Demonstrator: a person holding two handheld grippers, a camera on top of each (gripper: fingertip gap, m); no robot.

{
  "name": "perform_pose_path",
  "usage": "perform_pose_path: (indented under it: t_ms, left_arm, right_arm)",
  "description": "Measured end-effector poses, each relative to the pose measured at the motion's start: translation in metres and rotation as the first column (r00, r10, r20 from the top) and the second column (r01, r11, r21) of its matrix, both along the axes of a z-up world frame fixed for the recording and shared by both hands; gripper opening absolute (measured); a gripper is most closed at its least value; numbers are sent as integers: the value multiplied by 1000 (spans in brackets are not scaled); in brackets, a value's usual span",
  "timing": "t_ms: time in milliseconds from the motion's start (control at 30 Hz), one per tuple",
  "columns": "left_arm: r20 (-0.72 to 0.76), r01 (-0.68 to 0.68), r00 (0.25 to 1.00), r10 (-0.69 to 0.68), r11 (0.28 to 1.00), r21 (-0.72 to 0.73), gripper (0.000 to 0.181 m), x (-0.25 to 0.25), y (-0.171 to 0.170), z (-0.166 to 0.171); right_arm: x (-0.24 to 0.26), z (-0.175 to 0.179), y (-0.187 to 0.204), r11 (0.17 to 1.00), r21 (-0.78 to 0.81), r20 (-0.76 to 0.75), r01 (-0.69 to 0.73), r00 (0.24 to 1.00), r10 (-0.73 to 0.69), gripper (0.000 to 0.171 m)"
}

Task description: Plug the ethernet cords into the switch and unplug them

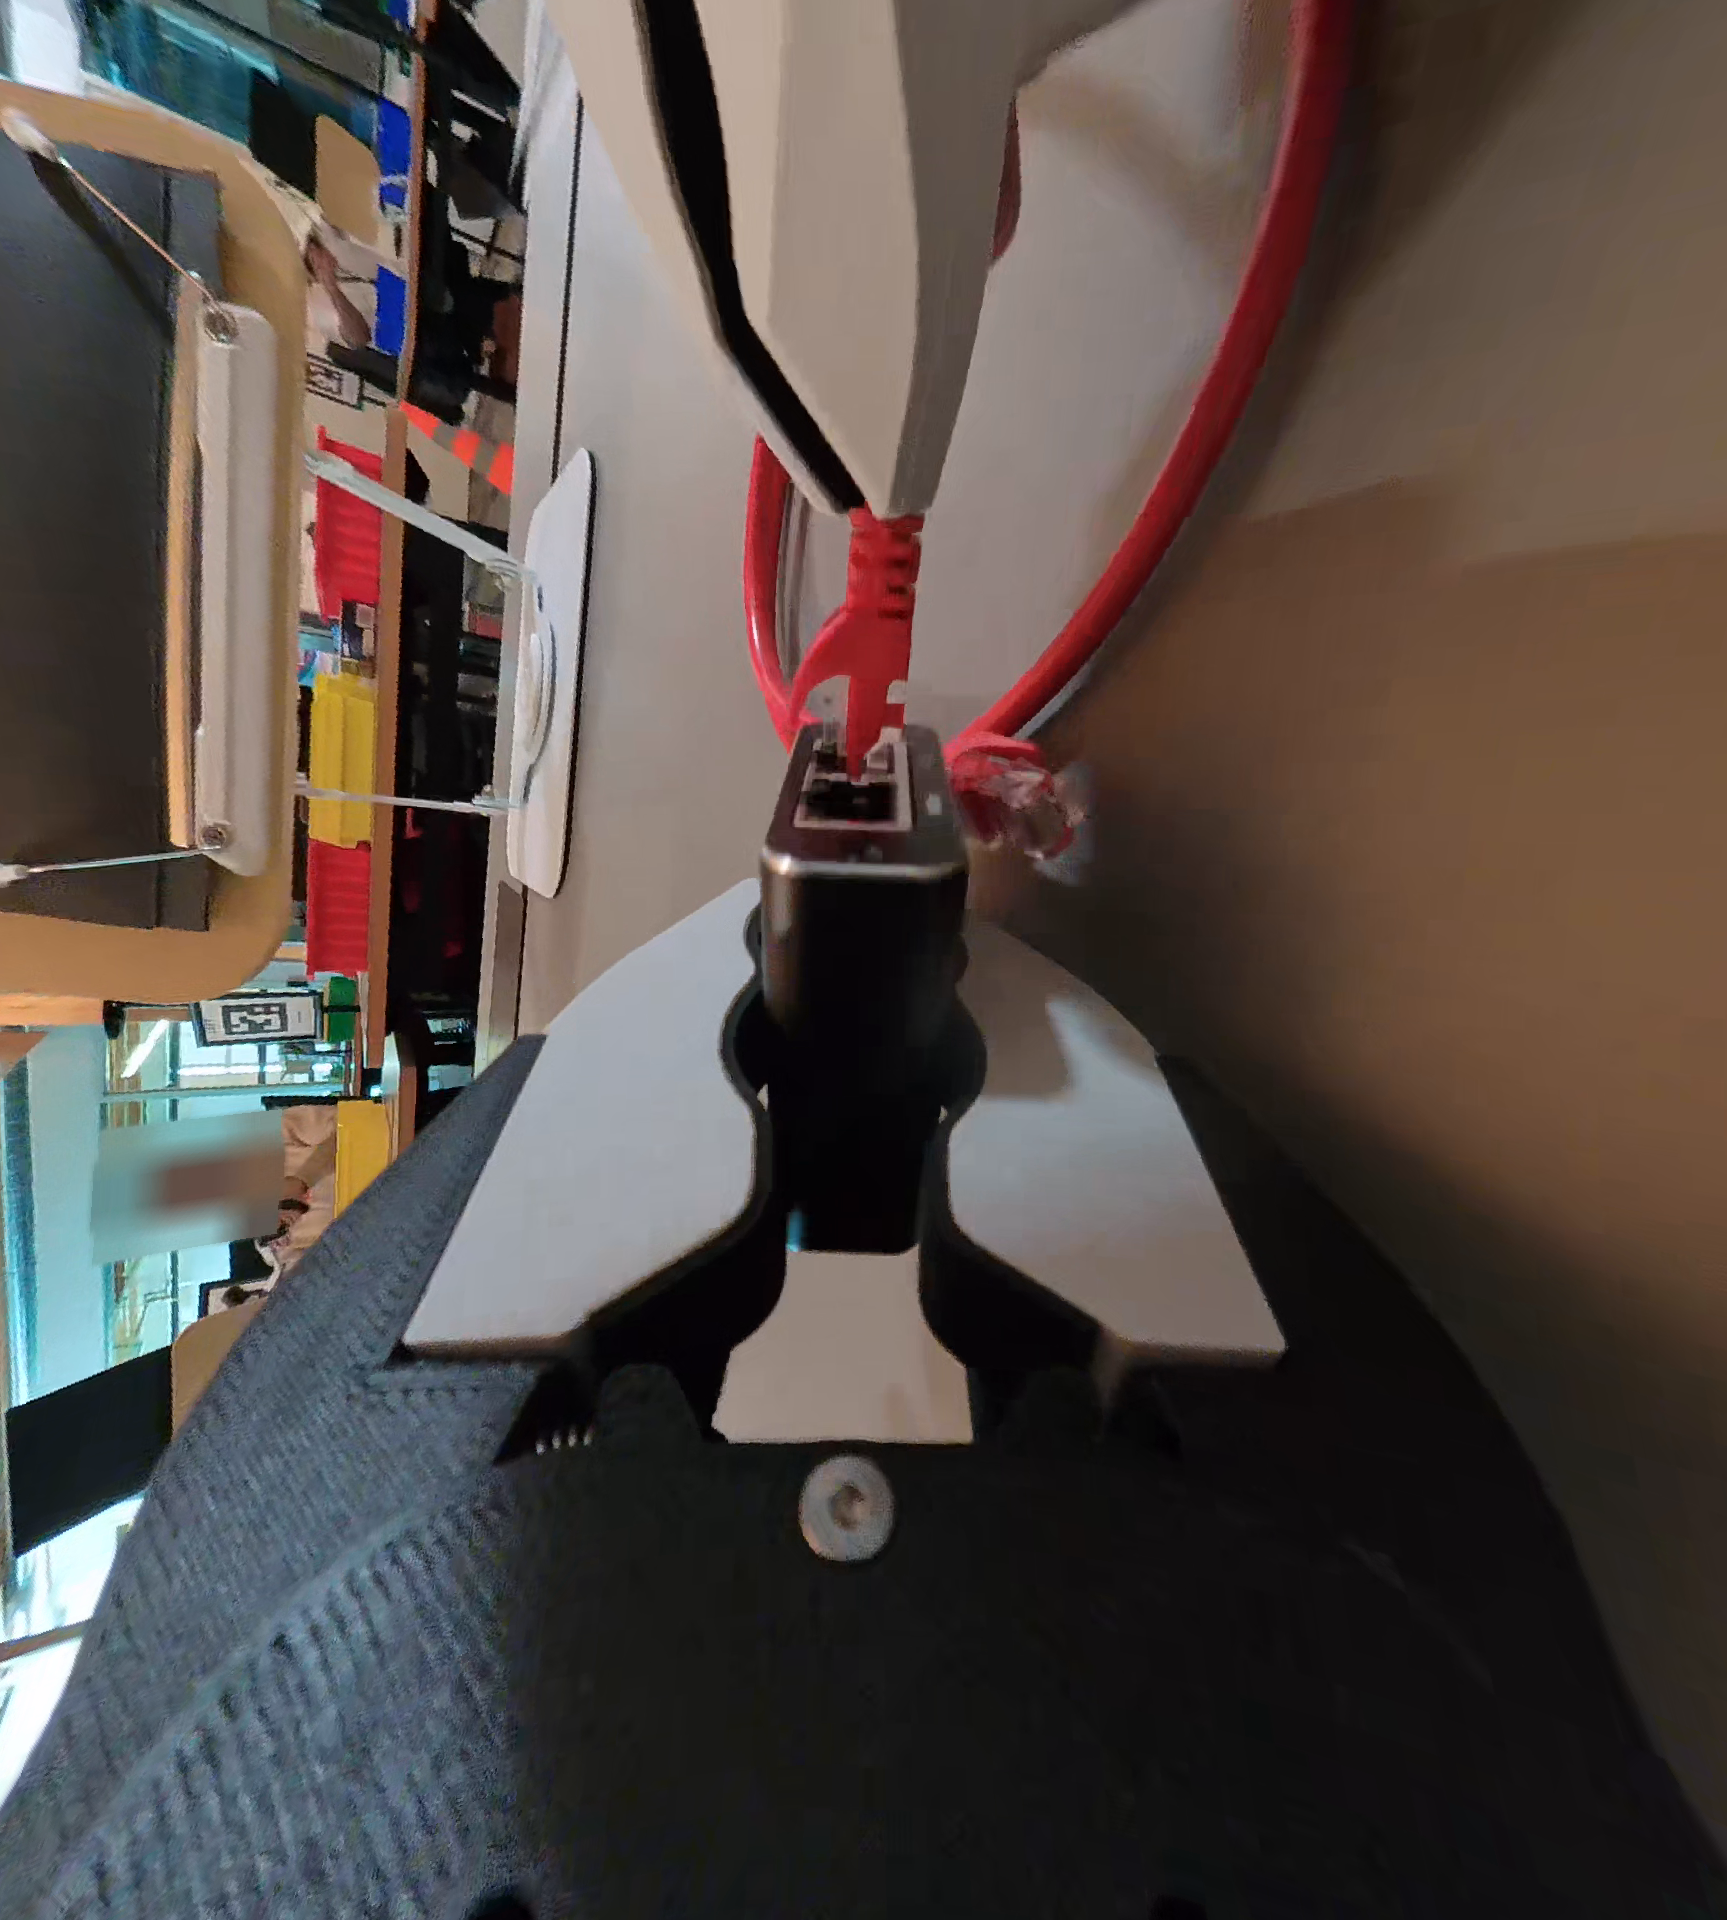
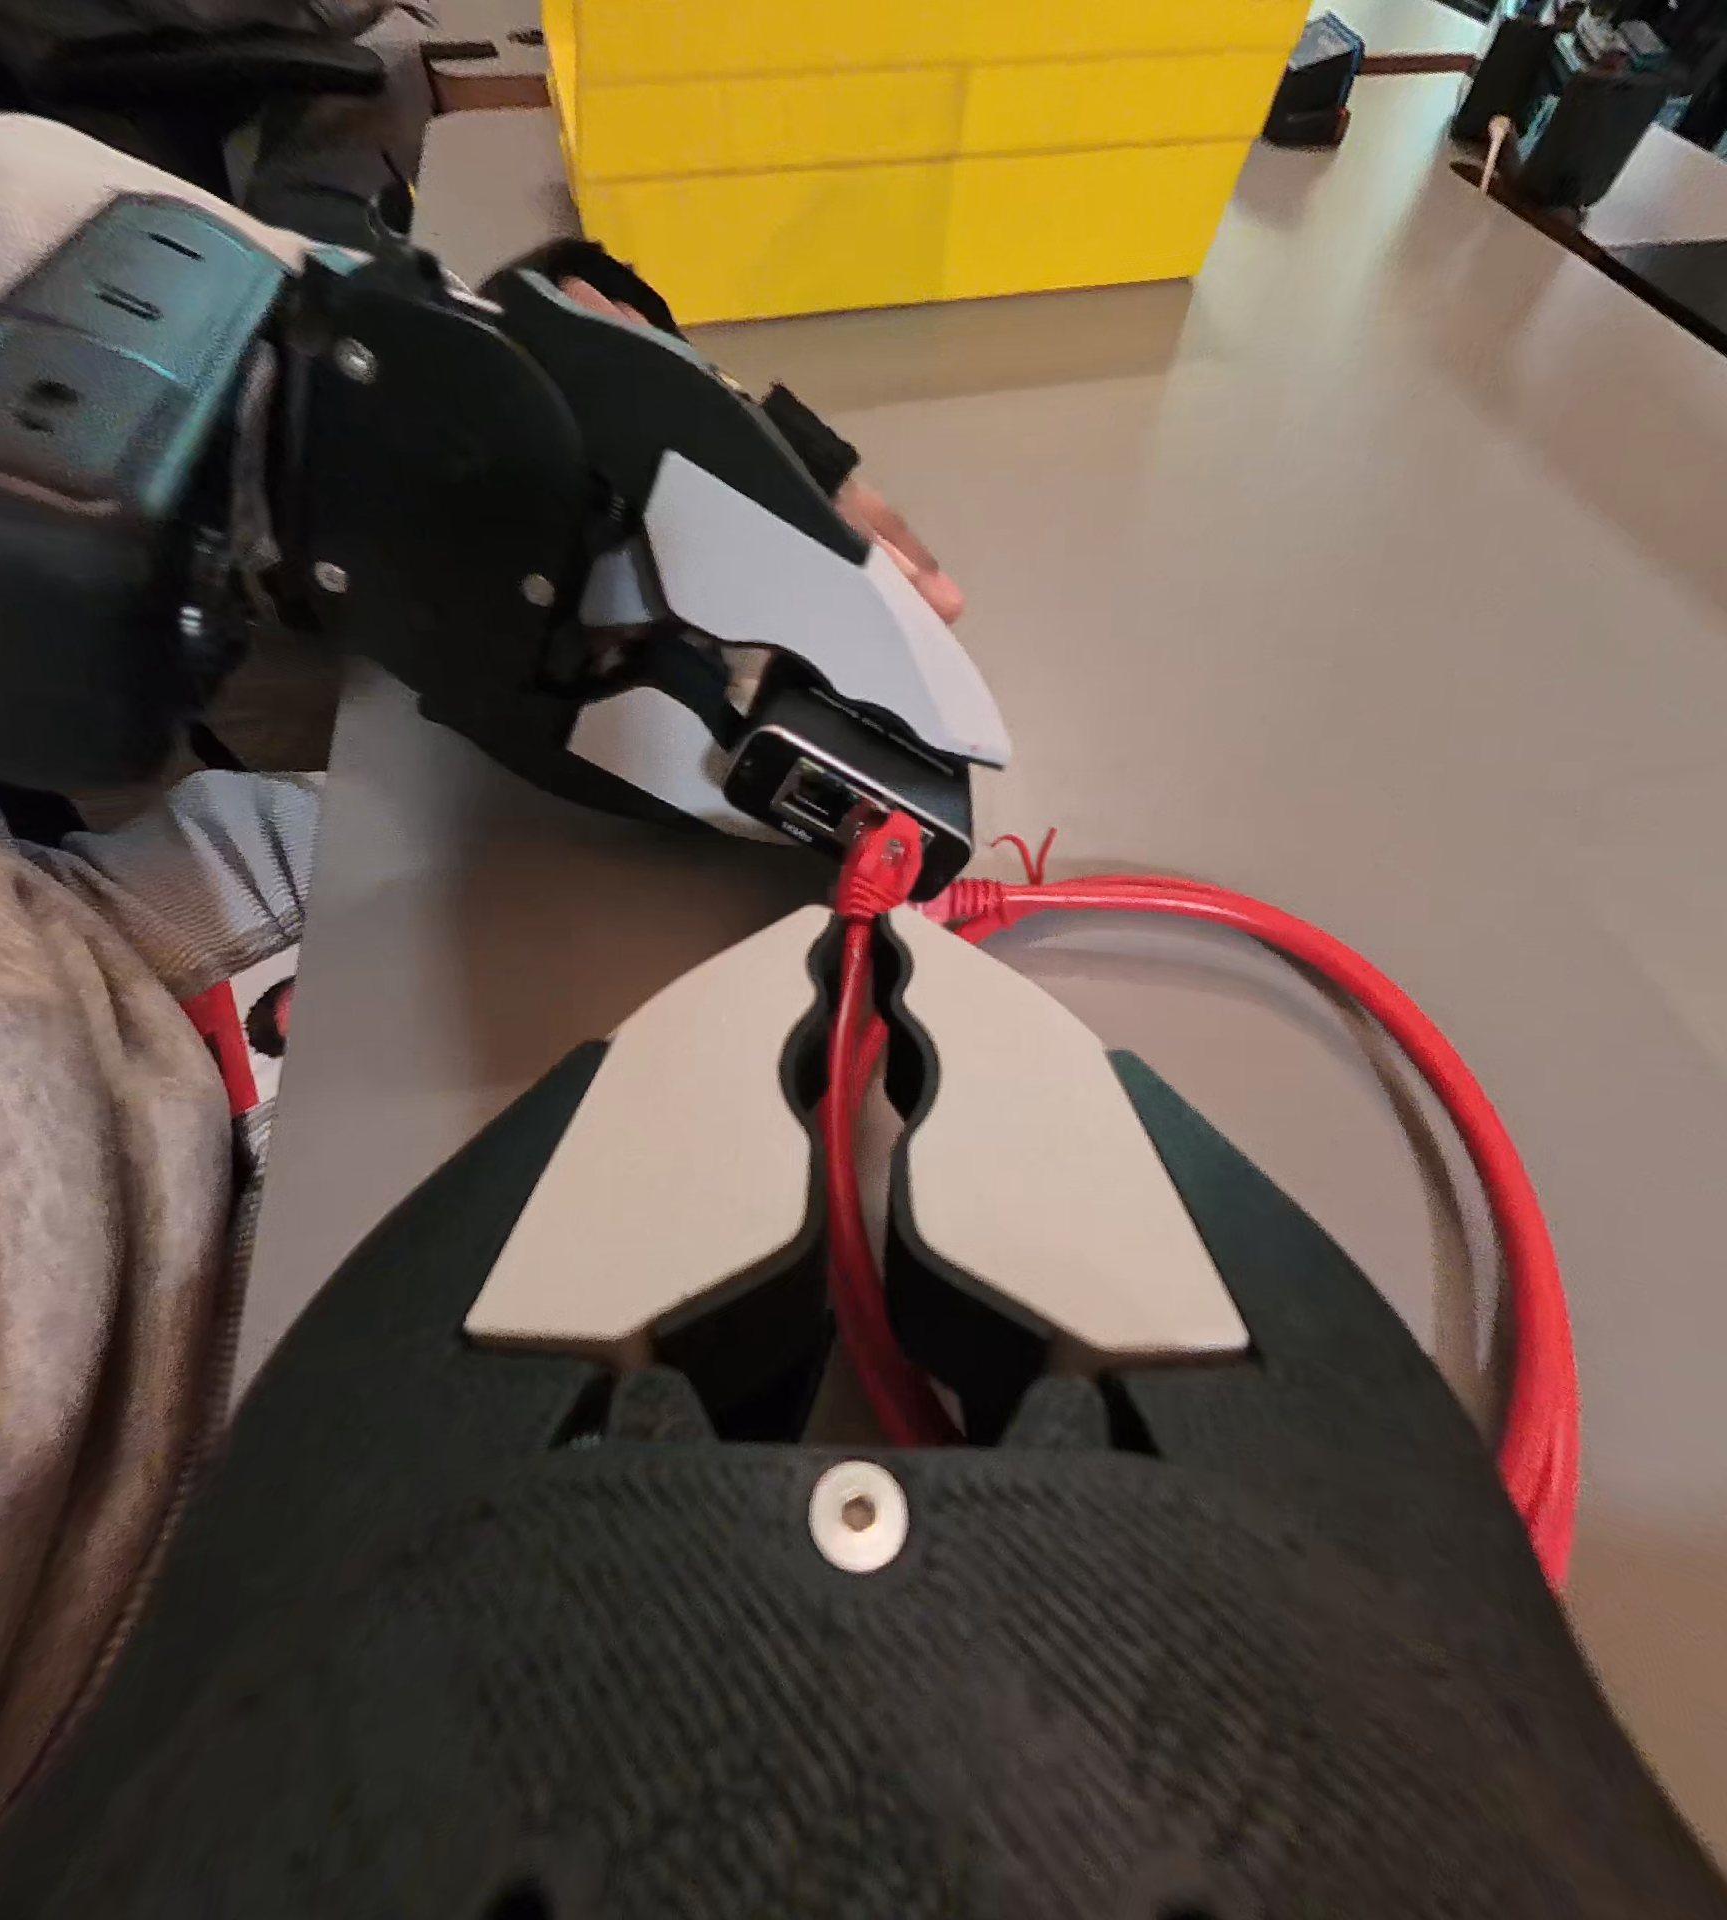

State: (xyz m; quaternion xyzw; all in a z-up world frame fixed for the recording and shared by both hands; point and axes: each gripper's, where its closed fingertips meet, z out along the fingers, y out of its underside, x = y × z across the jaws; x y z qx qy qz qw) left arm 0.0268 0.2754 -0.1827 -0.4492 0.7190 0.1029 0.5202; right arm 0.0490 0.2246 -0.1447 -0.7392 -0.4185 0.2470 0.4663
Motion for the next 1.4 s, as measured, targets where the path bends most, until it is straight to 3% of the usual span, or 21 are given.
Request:
perform_pose_path:
  t_ms: [33,233,367,467,567,667,833,900,1400]
  left_arm:
    - [-3,-5,1000,5,1000,-2,26,-1,2,-1]
    - [22,9,1000,-9,1000,-9,27,6,-1,1]
    - [-33,33,999,-30,995,93,27,9,-4,2]
    - [-9,16,1000,-15,999,51,27,9,-4,4]
    - [-9,-22,1000,23,999,45,27,5,4,3]
    - [-11,-21,1000,22,998,65,27,4,5,5]
    - [-13,-2,1000,4,993,115,27,5,3,10]
    - [-14,0,1000,2,993,117,27,5,3,10]
    - [48,20,999,-23,998,62,26,6,-7,13]
  right_arm:
    - [-2,1,-1,1000,14,-2,-3,1000,3,5]
    - [-9,9,-6,999,25,-56,-29,998,31,4]
    - [-7,22,-1,999,53,-109,11,994,-5,0]
    - [1,23,5,996,64,-119,60,992,-52,0]
    - [4,21,8,994,60,-105,90,991,-83,19]
    - [1,9,6,995,67,-16,78,997,-77,24]
    - [-6,-7,-1,998,54,90,33,995,-37,23]
    - [-7,-4,-1,997,75,86,30,996,-36,11]
    - [-13,2,-10,999,42,57,18,998,-21,10]
